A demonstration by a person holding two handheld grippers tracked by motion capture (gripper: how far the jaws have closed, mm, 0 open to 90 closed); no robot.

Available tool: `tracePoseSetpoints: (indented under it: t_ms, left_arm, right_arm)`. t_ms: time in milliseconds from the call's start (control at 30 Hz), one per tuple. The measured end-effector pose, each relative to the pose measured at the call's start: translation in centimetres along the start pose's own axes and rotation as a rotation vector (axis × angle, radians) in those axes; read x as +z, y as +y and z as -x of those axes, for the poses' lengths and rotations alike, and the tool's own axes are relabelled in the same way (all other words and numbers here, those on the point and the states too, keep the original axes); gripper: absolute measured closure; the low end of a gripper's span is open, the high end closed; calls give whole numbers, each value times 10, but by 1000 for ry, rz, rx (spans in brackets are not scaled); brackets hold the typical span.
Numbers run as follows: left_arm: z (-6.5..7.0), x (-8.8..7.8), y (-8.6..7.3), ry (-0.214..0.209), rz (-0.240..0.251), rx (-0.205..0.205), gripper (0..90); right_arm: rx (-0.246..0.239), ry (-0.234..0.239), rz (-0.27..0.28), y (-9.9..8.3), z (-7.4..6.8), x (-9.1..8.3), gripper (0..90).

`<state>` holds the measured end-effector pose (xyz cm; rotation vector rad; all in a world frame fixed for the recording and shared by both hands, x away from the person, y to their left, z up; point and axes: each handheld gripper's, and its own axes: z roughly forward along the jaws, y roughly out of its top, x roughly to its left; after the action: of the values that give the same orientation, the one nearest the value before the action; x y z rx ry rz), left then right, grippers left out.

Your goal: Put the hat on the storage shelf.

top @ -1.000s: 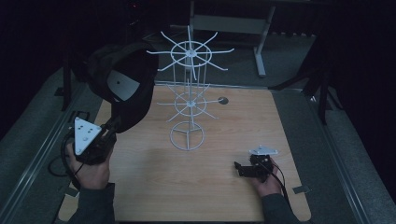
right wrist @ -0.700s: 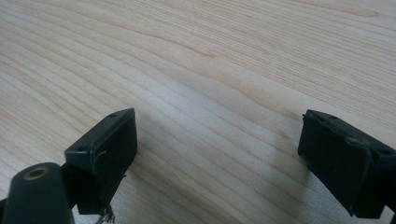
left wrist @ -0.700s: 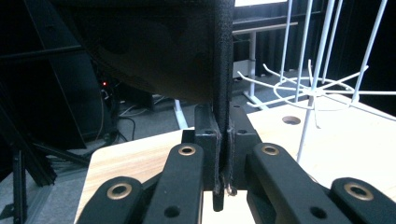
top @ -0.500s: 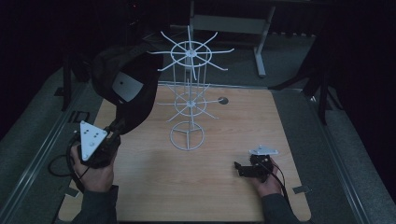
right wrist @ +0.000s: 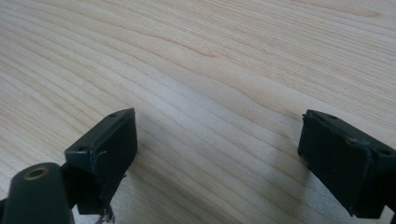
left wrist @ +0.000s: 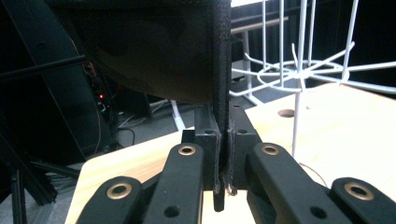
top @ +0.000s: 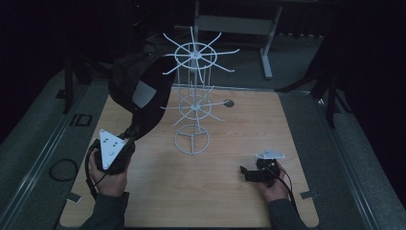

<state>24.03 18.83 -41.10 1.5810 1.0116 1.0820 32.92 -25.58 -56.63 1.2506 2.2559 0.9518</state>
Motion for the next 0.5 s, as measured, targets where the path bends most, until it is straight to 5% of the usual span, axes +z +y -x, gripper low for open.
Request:
tracePoseSetpoints:
  t_ms: [500]
  left_arm:
    - [7,18,-10,-50,-51,20,846]
  right_arm:
    - [0,0,1,0,0,0,117]
